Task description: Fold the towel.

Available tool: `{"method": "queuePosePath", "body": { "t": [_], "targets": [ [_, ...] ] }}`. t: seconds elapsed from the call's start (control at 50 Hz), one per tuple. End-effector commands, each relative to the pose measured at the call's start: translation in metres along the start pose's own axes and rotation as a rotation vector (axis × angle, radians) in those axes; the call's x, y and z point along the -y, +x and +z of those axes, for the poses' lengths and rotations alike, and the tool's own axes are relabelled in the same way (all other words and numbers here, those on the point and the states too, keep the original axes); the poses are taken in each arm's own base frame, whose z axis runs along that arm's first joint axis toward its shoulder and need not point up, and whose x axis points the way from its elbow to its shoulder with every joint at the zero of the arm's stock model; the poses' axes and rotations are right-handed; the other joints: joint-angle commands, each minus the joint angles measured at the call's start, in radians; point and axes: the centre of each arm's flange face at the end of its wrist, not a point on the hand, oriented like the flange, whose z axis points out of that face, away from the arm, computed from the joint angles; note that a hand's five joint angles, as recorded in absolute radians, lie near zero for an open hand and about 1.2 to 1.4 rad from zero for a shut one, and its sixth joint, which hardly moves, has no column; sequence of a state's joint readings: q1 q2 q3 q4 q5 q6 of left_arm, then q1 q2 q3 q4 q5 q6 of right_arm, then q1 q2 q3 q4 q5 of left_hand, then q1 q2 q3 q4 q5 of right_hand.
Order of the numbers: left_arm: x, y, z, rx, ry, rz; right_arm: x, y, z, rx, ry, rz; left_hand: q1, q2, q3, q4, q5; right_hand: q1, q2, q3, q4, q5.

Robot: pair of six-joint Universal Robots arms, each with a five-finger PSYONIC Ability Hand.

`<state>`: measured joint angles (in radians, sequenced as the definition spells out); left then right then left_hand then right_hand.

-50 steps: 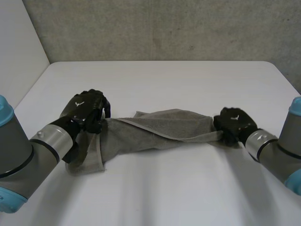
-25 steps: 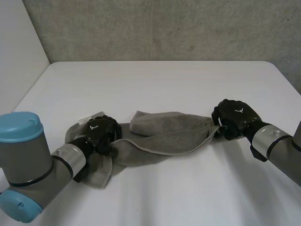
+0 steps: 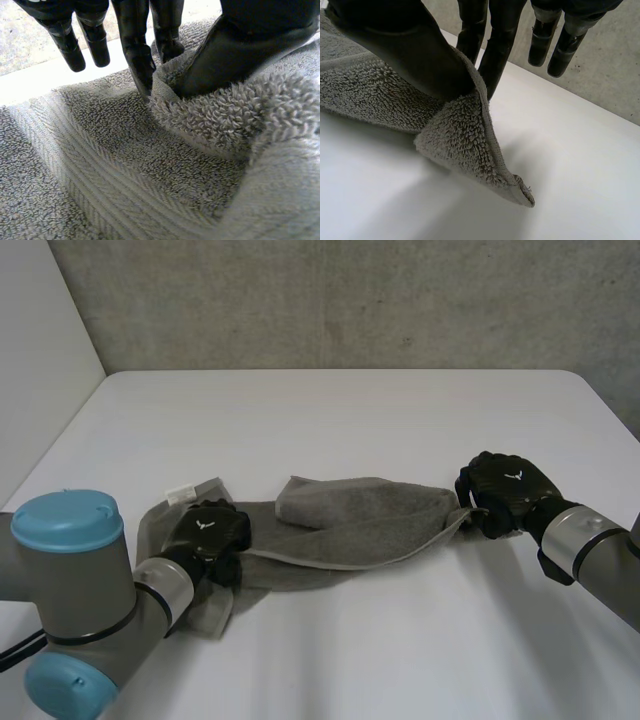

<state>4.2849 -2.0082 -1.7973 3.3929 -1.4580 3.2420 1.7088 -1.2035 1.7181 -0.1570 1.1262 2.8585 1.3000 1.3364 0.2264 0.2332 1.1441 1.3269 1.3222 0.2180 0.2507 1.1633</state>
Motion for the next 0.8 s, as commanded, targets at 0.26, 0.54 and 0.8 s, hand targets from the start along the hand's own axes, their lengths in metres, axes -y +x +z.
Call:
{"method": "queuePosePath", "body": {
  "t": [0.26, 0.54, 0.8],
  "targets": [
    [0.077, -0.029, -0.016, 0.018, 0.181, 0.159, 0.053, -0.011, -0.031, 0.136, -0.076, -0.166, 0.096, 0.06, -0.052, -0.059, 0.078, 0.069, 0.074, -0.044, -0.076, 0.058],
    [0.264, -0.049, -0.006, 0.177, 0.792, 0.421, 0.254, 0.034, -0.021, -0.174, 0.636, -0.226, 0.096, 0.06, -0.052, -0.059, 0.078, 0.069, 0.074, -0.044, -0.076, 0.058],
    [0.212, -0.056, -0.035, 0.138, 0.863, 0.427, 0.183, 0.019, -0.035, -0.061, 0.517, -0.19, 0.096, 0.06, -0.052, -0.059, 0.078, 0.069, 0.074, -0.044, -0.076, 0.058]
  ]
}}
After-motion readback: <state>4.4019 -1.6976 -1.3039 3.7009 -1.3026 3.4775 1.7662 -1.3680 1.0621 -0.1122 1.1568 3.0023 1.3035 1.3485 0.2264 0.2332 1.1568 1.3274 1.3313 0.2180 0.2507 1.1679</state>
